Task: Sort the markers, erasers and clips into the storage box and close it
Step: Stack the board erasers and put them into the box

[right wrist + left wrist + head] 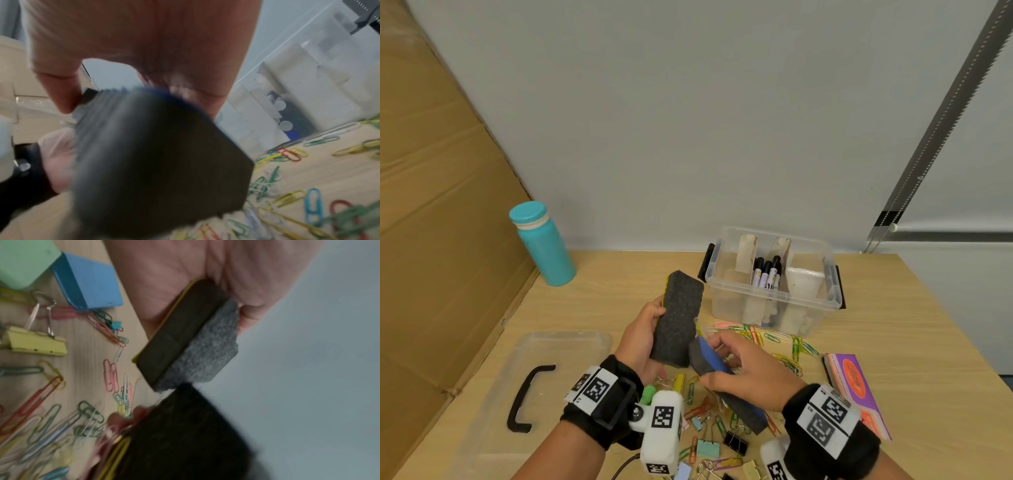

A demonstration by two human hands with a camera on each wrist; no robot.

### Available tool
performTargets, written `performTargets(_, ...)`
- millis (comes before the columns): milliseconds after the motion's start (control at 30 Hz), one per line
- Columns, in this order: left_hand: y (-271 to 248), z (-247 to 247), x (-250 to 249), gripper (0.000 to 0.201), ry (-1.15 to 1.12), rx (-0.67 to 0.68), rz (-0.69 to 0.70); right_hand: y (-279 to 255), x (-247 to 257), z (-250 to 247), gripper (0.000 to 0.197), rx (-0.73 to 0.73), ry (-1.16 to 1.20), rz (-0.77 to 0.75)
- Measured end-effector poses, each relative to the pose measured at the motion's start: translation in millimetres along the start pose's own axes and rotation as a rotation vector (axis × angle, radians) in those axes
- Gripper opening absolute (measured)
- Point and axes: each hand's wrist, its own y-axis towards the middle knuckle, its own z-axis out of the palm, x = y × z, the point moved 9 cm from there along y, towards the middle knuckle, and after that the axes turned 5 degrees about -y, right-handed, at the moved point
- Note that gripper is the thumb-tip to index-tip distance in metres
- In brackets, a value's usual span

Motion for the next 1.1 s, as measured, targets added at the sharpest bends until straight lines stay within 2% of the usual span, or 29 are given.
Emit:
performTargets(167,-3.5,-6.3,-13.1,0.044,-0.034,0.012,0.023,-5.2,-36.1,10.1,0.044,0.157,-0.252,0.123)
performTargets(300,-4.1,-12.1,-7.9,0.045,0.018,-0.025,-0.005,-5.6,-34.4,-0.7,0.044,0.09,-0.278,0.097)
performTargets(367,-4.8,-13.9,-3.2,0.046,0.045,-0.051,-0.026,-4.4,-23.7,-10.9,0.034,0.019,-0.208,0.074)
performTargets(500,-7.7,-13.9,-0.3,0.05,0.133,-0.071,-0.033,-3.1,-3.3,-29.0,0.014,-0.085,0.081,0.027)
performTargets(533,-8.7,-12.8,-0.7,0.051,0.151,-0.062,-0.022,-0.5,-4.2,-32.6,0.014,-0.116,0.169,0.035)
performTargets(667,-13.4,-8.9,5.5,0.052,0.193,-0.046,-0.019,15.5,-22.1,-39.2,0.034,-0.267,0.531,0.127)
performTargets(767,-18.1,-3.8,13.9,0.046,0.2,-0.039,-0.045,23.8,-24.7,-30.5,0.034,-0.285,0.776,0.172)
performTargets(900,-21.3,6.2,17.0,0.043,0.186,-0.024,-0.06,33.6,-15.8,-12.8,0.034,-0.222,0.893,0.178)
performTargets(1100,-24.5,13.6,14.6,0.05,0.17,0.01,-0.056,40.0,-4.1,-2.8,0.034,-0.186,0.808,0.094)
